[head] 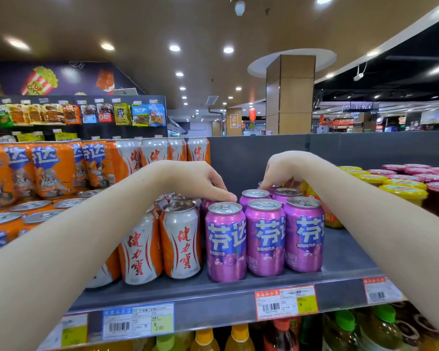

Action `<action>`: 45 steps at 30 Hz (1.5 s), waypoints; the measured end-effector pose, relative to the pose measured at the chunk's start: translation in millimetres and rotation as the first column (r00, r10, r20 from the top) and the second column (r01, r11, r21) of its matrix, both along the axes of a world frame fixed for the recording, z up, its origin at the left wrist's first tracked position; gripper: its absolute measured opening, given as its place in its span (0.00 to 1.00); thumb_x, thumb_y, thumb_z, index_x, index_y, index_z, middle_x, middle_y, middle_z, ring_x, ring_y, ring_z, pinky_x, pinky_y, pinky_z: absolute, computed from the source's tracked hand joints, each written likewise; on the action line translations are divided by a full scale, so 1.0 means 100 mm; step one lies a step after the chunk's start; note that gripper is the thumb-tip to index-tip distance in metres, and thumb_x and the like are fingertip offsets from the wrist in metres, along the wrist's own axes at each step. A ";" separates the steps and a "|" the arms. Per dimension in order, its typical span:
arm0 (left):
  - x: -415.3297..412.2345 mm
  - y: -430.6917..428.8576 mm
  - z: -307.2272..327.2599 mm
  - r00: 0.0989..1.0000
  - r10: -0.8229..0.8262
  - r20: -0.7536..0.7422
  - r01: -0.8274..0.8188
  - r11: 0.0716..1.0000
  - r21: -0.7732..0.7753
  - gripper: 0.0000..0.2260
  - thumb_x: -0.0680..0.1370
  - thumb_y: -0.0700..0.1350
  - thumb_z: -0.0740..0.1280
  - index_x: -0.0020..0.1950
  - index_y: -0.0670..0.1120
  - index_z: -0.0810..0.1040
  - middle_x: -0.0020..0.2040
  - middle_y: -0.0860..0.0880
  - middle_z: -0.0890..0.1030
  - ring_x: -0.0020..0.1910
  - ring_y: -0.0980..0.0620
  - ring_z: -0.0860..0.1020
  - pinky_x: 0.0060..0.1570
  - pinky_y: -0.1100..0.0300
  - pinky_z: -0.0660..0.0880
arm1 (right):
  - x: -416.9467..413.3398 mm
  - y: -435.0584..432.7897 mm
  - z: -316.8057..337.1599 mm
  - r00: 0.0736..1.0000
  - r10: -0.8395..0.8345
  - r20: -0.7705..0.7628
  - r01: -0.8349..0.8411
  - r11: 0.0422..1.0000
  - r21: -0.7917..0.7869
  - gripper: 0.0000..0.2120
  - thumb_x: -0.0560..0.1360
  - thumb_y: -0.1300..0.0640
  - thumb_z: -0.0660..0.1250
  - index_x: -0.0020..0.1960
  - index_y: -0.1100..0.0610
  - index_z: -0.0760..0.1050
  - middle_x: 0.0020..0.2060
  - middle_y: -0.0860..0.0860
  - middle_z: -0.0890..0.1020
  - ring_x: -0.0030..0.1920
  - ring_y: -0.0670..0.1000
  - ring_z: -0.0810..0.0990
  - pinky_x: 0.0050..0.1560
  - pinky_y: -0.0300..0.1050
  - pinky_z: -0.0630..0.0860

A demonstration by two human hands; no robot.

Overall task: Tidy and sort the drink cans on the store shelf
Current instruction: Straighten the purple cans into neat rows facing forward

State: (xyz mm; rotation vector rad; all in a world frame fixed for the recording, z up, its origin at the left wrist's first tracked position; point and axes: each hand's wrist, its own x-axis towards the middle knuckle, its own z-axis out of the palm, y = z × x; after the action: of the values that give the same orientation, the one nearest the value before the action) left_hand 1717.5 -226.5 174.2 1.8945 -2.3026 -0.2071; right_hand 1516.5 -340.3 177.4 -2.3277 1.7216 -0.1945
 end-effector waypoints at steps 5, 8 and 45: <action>0.04 -0.03 0.01 0.998 -0.043 -0.052 0.043 0.999 -0.007 0.21 0.75 0.64 0.71 0.65 0.56 0.81 0.58 0.60 0.82 0.57 0.59 0.81 0.59 0.60 0.78 | -0.16 0.02 0.08 0.986 0.009 0.169 -0.005 1.000 -0.020 0.27 0.68 0.56 0.82 0.65 0.59 0.80 0.55 0.55 0.83 0.51 0.57 0.85 0.49 0.51 0.85; 0.03 -0.04 0.03 0.999 -0.029 -0.046 0.030 1.000 0.007 0.22 0.75 0.65 0.71 0.66 0.58 0.80 0.58 0.60 0.82 0.57 0.60 0.81 0.58 0.60 0.78 | -0.32 0.09 0.24 0.971 0.026 0.239 -0.011 0.998 -0.063 0.29 0.69 0.58 0.81 0.68 0.58 0.78 0.57 0.56 0.82 0.54 0.57 0.83 0.49 0.50 0.84; -1.13 0.11 -0.22 0.960 -0.273 0.053 0.278 0.923 -0.268 0.27 0.69 0.70 0.73 0.65 0.63 0.78 0.58 0.59 0.80 0.53 0.61 0.78 0.51 0.64 0.73 | -1.30 0.63 0.16 0.894 0.431 -0.121 -0.406 0.895 0.185 0.30 0.70 0.71 0.75 0.65 0.47 0.74 0.50 0.36 0.83 0.48 0.42 0.85 0.50 0.45 0.82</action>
State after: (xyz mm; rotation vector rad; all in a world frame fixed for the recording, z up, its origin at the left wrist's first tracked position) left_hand 1604.4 -215.1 152.2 1.4442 -2.4526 0.0925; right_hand 1386.8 -277.0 193.9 -2.5803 1.1933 0.2035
